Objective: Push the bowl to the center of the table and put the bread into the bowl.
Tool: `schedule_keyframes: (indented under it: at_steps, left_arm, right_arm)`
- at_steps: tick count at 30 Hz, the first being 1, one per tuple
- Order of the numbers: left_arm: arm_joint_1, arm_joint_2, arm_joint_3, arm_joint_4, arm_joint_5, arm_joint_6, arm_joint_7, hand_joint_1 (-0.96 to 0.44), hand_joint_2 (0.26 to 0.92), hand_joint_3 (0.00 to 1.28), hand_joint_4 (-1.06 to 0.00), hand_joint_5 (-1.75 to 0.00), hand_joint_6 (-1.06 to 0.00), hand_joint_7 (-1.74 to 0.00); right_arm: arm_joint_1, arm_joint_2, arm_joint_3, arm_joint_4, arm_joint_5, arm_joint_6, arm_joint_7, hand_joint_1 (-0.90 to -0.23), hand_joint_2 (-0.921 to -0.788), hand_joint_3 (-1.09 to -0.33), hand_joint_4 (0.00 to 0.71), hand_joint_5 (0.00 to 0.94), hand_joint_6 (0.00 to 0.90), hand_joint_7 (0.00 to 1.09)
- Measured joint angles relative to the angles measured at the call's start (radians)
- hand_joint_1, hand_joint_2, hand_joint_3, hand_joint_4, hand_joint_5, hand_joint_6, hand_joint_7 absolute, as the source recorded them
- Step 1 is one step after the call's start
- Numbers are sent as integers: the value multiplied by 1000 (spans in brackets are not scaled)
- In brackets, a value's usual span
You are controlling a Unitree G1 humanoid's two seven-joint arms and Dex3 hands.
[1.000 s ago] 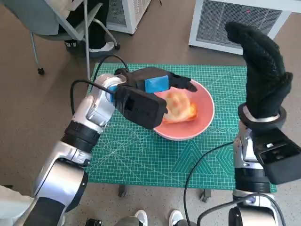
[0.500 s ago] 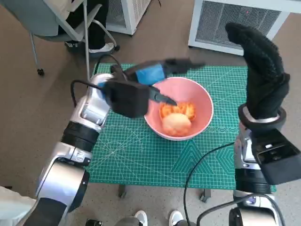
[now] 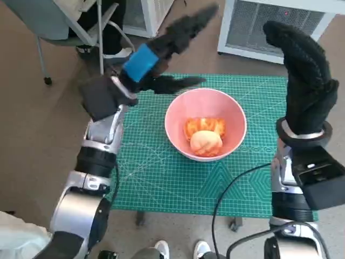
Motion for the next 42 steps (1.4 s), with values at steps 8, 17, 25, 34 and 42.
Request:
schedule_keyframes:
  at_steps: [8,17,25,34,42]
  left_arm:
    - [62,-65,51,-91,-76,-20,52,-404,921,343,-210,-28,-36,-562]
    - [105,-113,68,-166,-102,-46,87,-398,921,356,-204,-21,0,-610]
    - [136,-126,71,-190,-112,-61,93,-375,921,359,-195,-17,1,-650]
    - [173,-127,58,-204,-79,-90,124,-347,921,356,-210,-28,1,-674]
    - [205,-126,43,-214,-63,-112,135,-342,921,349,-213,-32,1,-671]
  right_arm:
    - [-9,-8,0,-11,0,26,-10,-610,-921,-727,293,1,32,628]
    - [-18,-8,4,-39,0,82,-17,-616,-921,-731,296,2,30,635]
    - [-17,-8,9,-83,-1,128,-24,-607,-921,-730,296,2,29,640]
    - [-15,-11,10,-113,-1,162,-24,-602,-921,-731,297,2,24,642]
    - [-11,-12,11,-119,-1,172,-24,-602,-921,-730,295,1,23,644]
